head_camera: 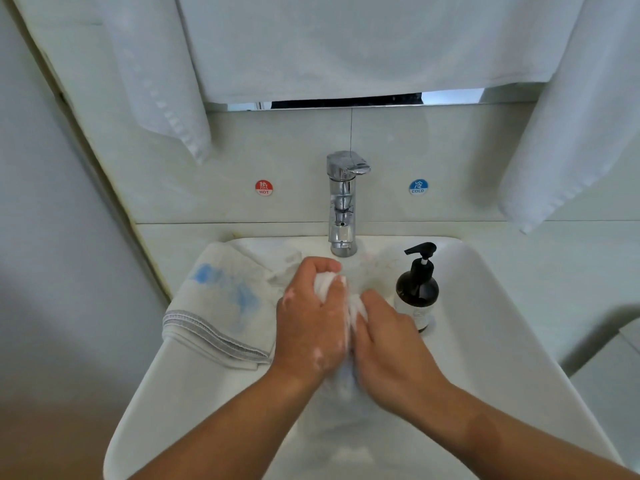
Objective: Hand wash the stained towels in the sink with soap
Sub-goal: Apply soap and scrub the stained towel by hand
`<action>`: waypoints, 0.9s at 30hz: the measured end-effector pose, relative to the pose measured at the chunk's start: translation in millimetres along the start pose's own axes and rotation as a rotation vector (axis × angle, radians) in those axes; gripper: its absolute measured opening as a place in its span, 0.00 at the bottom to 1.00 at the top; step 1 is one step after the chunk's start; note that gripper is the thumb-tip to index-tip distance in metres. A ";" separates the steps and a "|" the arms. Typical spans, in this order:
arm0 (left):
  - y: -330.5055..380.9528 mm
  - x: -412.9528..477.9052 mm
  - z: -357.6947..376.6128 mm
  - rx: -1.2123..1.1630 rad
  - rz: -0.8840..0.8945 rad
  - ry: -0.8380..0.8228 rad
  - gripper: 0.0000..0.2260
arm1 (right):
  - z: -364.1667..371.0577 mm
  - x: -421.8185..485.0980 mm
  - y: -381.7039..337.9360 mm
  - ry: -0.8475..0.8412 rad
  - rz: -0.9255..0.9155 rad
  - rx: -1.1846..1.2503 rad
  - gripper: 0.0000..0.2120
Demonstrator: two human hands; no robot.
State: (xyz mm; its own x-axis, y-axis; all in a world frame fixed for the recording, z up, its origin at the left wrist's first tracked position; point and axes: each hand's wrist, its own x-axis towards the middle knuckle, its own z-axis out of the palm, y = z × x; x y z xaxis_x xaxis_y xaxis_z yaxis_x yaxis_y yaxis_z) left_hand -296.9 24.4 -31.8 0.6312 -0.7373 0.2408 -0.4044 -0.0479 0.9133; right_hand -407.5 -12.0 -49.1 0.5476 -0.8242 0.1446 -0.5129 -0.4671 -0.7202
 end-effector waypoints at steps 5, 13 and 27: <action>-3.9 -24.7 5.5 0.013 -0.043 -0.092 0.05 | -18.1 19.5 -5.8 0.210 -0.059 0.103 0.13; 0.2 -3.1 1.0 -0.006 -0.063 0.023 0.05 | -0.3 -1.6 -2.4 0.062 -0.064 0.051 0.13; -4.1 -16.7 2.8 0.024 -0.047 -0.021 0.05 | -5.9 8.5 -4.6 0.167 -0.045 0.129 0.14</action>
State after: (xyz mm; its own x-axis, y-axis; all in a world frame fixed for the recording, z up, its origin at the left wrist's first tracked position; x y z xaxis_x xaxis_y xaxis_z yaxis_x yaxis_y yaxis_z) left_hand -307.6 35.1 -40.5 0.6360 -0.7477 0.1909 -0.3907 -0.0986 0.9152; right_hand -404.4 -18.7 -40.6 0.4454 -0.8500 0.2814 -0.3958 -0.4688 -0.7897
